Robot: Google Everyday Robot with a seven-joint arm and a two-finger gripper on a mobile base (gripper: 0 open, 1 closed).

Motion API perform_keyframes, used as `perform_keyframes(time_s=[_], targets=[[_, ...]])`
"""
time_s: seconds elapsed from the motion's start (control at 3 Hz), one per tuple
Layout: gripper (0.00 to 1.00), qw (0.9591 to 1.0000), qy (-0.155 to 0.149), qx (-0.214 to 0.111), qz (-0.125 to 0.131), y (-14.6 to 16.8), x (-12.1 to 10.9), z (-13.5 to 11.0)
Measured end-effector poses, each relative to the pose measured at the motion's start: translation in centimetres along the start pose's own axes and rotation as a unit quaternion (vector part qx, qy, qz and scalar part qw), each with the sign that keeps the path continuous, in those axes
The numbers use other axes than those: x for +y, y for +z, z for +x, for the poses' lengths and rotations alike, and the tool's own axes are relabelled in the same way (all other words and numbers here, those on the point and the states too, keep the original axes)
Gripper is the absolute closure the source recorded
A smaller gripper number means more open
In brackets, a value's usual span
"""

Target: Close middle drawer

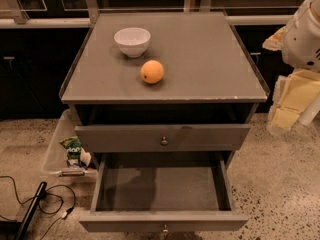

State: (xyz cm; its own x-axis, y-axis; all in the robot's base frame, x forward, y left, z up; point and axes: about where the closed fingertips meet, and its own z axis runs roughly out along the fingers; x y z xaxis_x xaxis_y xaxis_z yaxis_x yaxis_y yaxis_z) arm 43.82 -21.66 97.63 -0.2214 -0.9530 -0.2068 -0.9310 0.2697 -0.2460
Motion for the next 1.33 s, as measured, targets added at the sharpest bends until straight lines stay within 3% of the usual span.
perform_keyframes(time_s=[0.67, 1.33], targets=[[0.00, 0.9999, 0.000, 0.003, -0.012, 1.9, 1.2, 0.8], [0.00, 0.9972, -0.005, 0.007, -0.075, 11.7, 8.8, 5.1]])
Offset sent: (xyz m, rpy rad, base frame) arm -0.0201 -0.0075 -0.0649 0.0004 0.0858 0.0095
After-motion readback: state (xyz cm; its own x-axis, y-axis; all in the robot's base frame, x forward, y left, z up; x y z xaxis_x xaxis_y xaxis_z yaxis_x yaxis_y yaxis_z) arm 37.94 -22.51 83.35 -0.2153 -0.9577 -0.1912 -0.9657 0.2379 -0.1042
